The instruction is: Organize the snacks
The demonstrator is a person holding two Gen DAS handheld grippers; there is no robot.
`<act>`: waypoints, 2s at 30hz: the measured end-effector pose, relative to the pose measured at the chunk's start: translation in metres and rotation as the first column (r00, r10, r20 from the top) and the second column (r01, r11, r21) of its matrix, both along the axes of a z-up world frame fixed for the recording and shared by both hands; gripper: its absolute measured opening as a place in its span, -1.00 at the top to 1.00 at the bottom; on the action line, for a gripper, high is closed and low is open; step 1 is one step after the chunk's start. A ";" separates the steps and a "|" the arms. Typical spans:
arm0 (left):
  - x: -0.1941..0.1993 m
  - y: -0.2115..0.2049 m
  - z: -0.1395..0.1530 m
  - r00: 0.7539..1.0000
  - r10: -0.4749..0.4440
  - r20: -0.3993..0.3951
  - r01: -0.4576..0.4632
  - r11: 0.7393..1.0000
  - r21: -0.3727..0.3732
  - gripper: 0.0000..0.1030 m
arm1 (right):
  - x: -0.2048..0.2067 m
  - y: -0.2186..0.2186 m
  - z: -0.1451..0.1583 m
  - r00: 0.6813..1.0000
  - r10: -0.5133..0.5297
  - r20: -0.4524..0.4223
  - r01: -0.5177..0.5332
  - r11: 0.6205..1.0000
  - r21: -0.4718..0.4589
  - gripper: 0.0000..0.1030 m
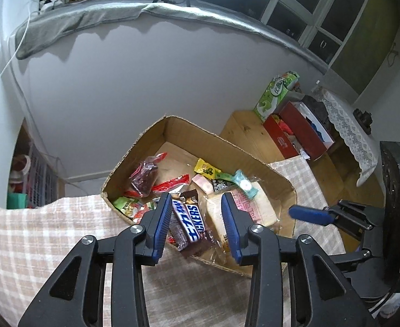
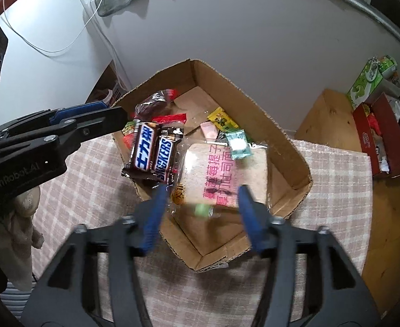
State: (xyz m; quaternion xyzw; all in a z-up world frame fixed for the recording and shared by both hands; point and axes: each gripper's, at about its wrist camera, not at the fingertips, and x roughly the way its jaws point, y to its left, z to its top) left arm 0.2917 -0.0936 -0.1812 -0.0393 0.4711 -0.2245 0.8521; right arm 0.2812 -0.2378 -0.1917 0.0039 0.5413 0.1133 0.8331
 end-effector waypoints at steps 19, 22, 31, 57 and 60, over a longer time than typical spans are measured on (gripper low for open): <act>-0.018 0.008 0.016 0.999 0.041 0.009 -0.041 0.999 0.033 -0.06 | -0.017 -0.002 0.017 1.000 -0.007 0.027 0.008 1.000 -0.028 -0.34; -0.026 0.011 0.020 0.999 0.049 0.012 -0.050 0.998 0.040 -0.09 | -0.024 -0.002 0.024 0.999 -0.007 0.043 0.009 0.999 -0.035 -0.34; -0.058 0.027 0.031 0.994 0.106 0.001 -0.106 0.993 0.053 -0.20 | -0.052 -0.007 0.046 0.996 -0.043 0.081 0.047 0.998 -0.050 -0.57; -0.131 0.040 0.091 0.980 0.166 0.110 -0.171 0.984 0.041 -0.31 | -0.127 -0.016 0.120 0.964 -0.159 0.215 0.175 0.983 -0.060 -0.61; -0.132 0.040 0.093 0.979 0.168 0.114 -0.173 0.984 0.036 -0.31 | -0.128 -0.016 0.121 0.963 -0.159 0.219 0.176 0.983 -0.059 -0.62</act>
